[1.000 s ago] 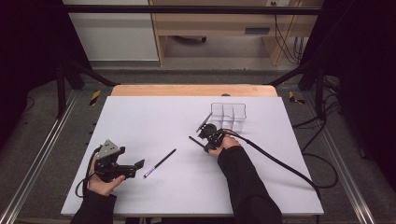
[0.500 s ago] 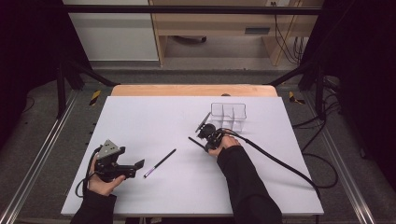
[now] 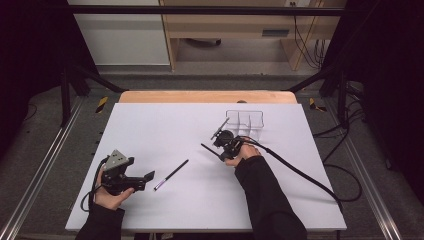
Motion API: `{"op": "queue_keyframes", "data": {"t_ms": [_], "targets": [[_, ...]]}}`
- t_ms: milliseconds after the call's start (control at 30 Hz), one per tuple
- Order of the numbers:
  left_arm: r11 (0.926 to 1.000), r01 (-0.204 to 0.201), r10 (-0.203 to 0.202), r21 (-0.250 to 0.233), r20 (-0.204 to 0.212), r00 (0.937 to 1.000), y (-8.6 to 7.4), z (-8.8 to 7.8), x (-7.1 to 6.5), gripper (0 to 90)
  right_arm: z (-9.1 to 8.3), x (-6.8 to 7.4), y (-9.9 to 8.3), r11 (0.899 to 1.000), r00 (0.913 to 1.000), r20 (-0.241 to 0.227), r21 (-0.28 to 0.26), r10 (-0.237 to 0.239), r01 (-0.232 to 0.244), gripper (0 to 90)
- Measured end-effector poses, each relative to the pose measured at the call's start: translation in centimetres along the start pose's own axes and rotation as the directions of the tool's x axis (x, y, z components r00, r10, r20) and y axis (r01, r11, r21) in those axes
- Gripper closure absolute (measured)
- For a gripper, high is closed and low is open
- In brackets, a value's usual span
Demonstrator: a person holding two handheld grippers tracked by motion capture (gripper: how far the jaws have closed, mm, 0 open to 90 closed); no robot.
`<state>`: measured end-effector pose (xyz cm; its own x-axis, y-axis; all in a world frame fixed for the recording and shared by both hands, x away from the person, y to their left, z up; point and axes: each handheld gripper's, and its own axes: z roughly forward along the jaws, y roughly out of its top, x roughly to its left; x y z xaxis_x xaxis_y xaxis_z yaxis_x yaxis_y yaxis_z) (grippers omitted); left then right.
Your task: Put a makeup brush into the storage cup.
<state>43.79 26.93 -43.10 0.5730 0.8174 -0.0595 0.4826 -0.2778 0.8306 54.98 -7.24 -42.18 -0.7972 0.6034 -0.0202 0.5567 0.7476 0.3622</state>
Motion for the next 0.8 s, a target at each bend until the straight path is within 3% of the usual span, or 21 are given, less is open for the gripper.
{"op": "queue_keyframes", "data": {"t_ms": [233, 467, 800], "targets": [[1.0000, -0.003, 0.003, 0.000, 0.001, 1.0000, 0.0, 0.0, -0.1, 6.1, -0.9, 0.5, -0.2, 1.000, 0.9999, -0.013, -0.017, -0.004, 0.004, 84.2], [0.9997, -0.023, 0.023, 0.002, 0.006, 0.9997, 0.3, 0.0, -0.5, 6.1, -1.6, 1.3, -0.6, 0.999, 0.9978, -0.048, -0.007, -0.045, 0.045, 84.2], [0.9956, -0.093, 0.092, 0.016, 0.015, 0.9956, 1.0, 0.1, -1.6, 6.1, -2.8, 3.1, -1.5, 0.994, 0.9915, -0.078, -0.045, -0.104, 0.101, 84.3]]}}
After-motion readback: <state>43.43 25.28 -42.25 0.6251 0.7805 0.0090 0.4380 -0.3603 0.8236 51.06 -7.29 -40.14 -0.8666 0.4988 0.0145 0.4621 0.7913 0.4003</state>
